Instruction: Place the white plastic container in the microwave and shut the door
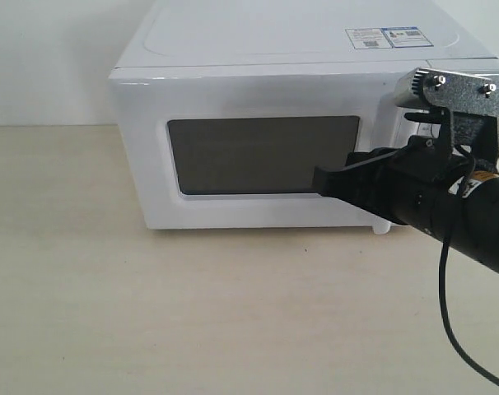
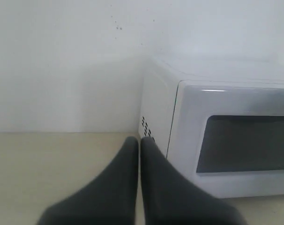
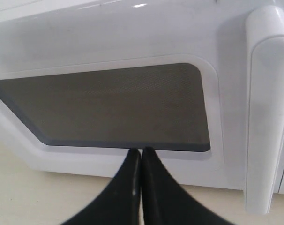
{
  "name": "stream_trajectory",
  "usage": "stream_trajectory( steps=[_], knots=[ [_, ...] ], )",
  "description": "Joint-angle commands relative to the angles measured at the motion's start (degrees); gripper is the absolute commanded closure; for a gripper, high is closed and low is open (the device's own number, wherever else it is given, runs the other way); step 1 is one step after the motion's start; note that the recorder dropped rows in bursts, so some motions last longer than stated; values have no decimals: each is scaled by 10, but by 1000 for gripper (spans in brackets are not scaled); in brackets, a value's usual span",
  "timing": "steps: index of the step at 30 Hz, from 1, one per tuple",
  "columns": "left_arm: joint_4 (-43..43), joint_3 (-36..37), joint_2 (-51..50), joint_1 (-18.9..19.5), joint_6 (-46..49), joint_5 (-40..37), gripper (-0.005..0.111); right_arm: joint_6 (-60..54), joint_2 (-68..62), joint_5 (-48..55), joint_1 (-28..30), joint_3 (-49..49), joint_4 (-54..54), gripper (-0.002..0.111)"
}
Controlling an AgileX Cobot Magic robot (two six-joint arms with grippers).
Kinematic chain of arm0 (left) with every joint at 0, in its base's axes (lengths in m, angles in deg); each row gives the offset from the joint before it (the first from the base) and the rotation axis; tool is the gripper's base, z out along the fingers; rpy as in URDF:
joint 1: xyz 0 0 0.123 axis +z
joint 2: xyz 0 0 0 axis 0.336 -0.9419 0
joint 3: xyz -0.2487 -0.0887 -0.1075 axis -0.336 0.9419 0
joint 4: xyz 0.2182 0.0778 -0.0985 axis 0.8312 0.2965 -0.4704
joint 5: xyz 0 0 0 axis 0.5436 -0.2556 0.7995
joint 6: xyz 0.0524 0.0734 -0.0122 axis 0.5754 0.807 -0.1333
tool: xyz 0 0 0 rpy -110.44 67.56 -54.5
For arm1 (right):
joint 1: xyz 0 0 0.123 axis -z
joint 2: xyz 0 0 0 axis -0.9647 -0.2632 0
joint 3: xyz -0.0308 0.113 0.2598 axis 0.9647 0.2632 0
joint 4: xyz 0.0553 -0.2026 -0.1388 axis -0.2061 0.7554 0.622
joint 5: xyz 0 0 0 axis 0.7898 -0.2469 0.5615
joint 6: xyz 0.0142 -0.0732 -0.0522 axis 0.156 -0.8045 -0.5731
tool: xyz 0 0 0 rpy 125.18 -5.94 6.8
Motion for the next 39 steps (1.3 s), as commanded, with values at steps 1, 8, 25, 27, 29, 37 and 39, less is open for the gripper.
stream_trajectory(
  steps=[1, 8, 25, 27, 29, 37, 39],
  knots=[
    [2, 53, 1, 1, -54, 34, 103, -5, 5, -2, -1, 3, 2, 108],
    [-2, 74, 1, 1, -40, -53, 103, -5, 5, -2, -1, 3, 2, 108],
    [4, 87, 1, 2, -27, -63, 103, -5, 5, -2, -1, 3, 2, 108],
    [4, 87, 1, 2, -27, -63, 103, -5, 5, -2, -1, 3, 2, 108],
    [4, 87, 1, 2, -27, -63, 103, -4, 5, -2, -1, 3, 2, 108],
    [4, 87, 1, 2, -27, -63, 103, -5, 5, 4, -1, 3, 2, 108],
    [4, 87, 1, 2, -27, -63, 103, -4, 5, 7, -1, 3, 2, 108]
  ],
)
